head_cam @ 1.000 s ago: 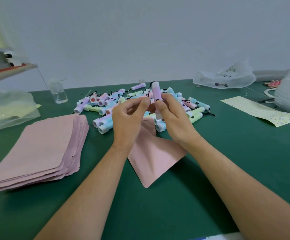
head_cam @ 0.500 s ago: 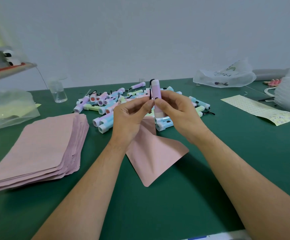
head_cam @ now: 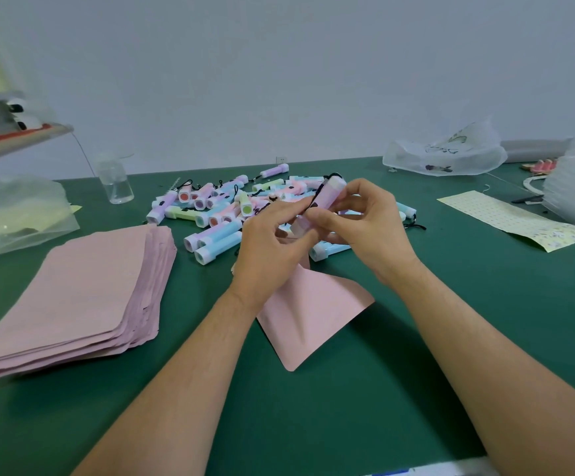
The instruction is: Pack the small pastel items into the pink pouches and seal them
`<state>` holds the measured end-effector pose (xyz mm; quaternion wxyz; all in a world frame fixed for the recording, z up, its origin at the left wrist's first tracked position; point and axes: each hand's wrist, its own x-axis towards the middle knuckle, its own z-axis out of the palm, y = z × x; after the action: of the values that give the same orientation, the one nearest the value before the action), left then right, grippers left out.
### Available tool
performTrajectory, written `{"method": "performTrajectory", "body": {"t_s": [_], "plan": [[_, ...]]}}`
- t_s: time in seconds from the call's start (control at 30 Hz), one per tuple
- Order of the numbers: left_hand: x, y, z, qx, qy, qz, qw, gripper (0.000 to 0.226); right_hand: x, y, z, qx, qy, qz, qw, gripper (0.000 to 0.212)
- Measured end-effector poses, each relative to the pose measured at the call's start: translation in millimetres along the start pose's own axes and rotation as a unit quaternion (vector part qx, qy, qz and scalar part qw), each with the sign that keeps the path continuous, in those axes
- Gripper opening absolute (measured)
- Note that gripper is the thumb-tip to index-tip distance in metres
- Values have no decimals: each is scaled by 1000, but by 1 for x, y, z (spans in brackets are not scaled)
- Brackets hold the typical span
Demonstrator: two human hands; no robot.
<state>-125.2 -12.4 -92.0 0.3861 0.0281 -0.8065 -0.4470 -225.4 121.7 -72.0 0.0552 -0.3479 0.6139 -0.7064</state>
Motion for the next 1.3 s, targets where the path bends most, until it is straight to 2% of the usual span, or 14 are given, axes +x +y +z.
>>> {"method": "performTrajectory", "body": {"t_s": [0.1, 0.27, 0.5, 0.6, 0.67, 0.77, 1.0, 1.2, 1.3], "plan": [[4, 0, -3, -24, 11, -33, 999, 35, -1, 0, 2, 14, -38, -12, 999, 32], [5, 4, -9, -86, -55, -36, 994, 30, 2, -2, -3, -26, -100, -31, 994, 21], [10, -5, -19, 39, -94, -2, 995, 26, 3, -1, -6, -47, -119, -38, 991, 19], [14, -16, -34, 48, -77, -40, 995, 39, 4, 0, -5, -42, -101, -25, 994, 18], [15, -26, -42, 56, -26, -100, 993, 53, 7, 1, -7, -33, -72, -6, 997, 15], [12, -44, -47, 139, 13, -162, 977, 56, 10, 4, -12, -46, -38, 18, 998, 13], [9, -44, -52, 134, -48, -111, 984, 19, 9, 4, -11, -17, -10, 59, 998, 18], [11, -35, -50, 102, -116, -112, 982, 17, 10, 6, -11, 23, 16, 63, 998, 18], [12, -32, -49, 146, -145, -86, 975, 35, 10, 5, -10, 35, 19, 58, 998, 17]]}}
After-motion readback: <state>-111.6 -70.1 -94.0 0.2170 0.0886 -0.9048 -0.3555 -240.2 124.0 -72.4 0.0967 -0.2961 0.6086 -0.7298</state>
